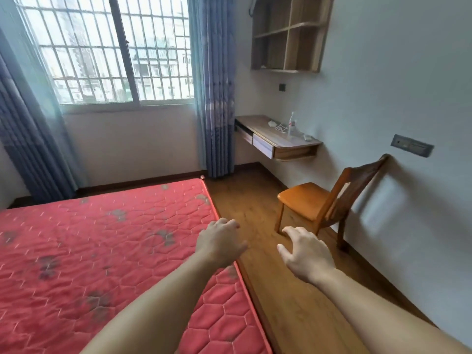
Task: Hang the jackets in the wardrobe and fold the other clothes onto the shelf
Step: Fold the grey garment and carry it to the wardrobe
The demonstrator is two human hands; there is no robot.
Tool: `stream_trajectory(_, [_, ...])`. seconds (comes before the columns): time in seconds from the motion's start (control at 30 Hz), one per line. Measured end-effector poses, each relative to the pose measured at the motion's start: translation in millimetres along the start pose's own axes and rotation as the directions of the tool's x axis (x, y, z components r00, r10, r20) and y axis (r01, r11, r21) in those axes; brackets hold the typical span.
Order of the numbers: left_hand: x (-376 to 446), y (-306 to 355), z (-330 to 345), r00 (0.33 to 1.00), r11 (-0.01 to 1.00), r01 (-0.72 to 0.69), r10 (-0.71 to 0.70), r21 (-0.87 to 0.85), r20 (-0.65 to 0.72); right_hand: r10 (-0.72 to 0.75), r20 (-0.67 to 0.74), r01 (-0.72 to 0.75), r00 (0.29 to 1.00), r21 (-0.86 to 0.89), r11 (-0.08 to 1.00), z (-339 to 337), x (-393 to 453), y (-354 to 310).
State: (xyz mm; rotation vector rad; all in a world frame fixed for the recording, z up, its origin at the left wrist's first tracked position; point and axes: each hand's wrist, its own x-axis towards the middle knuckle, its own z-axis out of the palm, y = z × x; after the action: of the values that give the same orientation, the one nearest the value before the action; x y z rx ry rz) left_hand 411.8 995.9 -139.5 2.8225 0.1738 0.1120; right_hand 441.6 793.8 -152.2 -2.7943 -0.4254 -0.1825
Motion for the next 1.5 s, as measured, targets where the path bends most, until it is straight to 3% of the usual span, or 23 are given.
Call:
stream_trajectory(0.3, [99.5, 142.4, 42.3, 0.991, 0.991, 0.132, -0.132, 0.017, -0.002, -0.083, 0.048, 0.082, 0.995, 0.022, 0.996, -48.0, 97.3, 177.1])
stream_trajectory(0.6, [257.0, 191.2, 105.7, 0.971, 0.971, 0.235, -0.237, -0.048, -0.042, -0.231, 0.103, 0.231, 0.968, 0.012, 0.973, -27.0, 256.8, 259.7])
stream_trajectory(0.8, [376.5, 195.5, 135.5, 0.951, 0.949, 0.309, -0.310, -0.067, 0.001, -0.281, 0.197, 0.290, 0.939, -0.016, 0.957, 0.4, 392.2, 294.9])
stream_trajectory(1.1, [559.4, 146.2, 90.3, 0.898, 0.902, 0.432, -0.430, 0.001, -0.096, -0.415, 0.203, 0.412, 0.887, 0.056, 0.909, 32.0, 626.7, 269.8])
stream_trajectory(1.3, [680.2, 94.7, 55.3, 0.810, 0.816, 0.576, -0.562, 0.049, -0.167, -0.546, 0.215, 0.530, 0.810, 0.132, 0.838, 57.3, 787.2, 222.3])
stream_trajectory(1.5, [772.8, 15.7, 24.5, 0.703, 0.714, 0.699, -0.679, 0.030, -0.210, -0.674, 0.217, 0.651, 0.706, 0.175, 0.739, 93.7, 923.1, 132.9])
